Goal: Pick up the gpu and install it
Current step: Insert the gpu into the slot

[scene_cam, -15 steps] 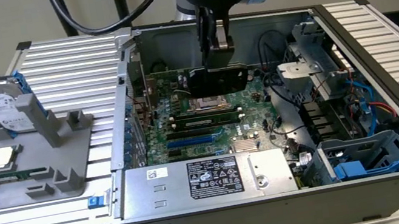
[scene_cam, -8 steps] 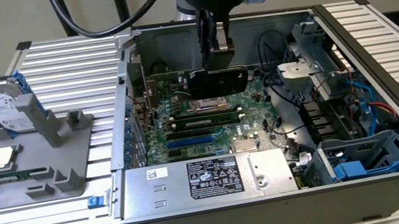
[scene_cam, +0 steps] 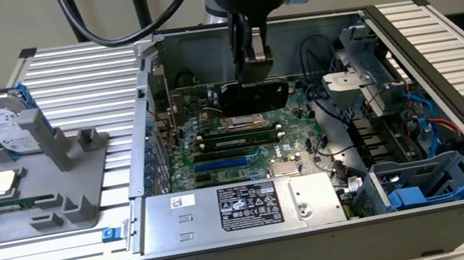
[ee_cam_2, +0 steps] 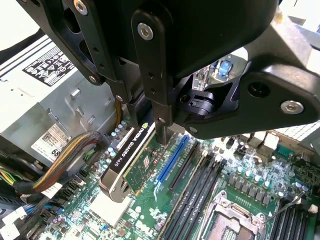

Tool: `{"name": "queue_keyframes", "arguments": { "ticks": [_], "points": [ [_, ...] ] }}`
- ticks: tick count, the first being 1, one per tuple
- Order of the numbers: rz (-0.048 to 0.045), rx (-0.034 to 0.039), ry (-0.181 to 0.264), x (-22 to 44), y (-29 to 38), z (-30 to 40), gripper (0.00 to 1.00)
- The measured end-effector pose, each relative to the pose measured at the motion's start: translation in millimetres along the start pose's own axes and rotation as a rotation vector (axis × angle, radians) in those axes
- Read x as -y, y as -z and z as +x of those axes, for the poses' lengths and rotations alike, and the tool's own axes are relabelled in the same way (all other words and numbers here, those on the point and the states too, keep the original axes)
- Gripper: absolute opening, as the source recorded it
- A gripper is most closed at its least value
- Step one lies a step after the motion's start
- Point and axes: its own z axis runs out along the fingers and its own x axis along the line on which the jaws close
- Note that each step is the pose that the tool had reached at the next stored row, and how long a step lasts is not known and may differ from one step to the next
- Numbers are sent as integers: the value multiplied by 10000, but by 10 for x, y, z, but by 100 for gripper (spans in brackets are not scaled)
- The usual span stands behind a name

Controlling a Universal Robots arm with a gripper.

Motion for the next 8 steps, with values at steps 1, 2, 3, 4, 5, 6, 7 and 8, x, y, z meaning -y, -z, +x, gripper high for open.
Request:
{"name": "queue_keyframes", "arguments": {
  "ticks": [1, 2, 3, 4, 5, 6, 7, 8],
  "points": [
    [0, 0, 0, 0, -2, 1, 0],
    [0, 0, 0, 0, -4, 1, 0],
    [0, 0, 0, 0, -6, 2, 0],
    [1, 1, 0, 0, -9, 3, 0],
    [1, 1, 0, 1, -11, 3, 0],
    [1, 3, 1, 1, -16, 3, 0],
    [1, 2, 0, 1, -21, 3, 0],
    [1, 2, 0, 1, -26, 3, 0]
  ]
}}
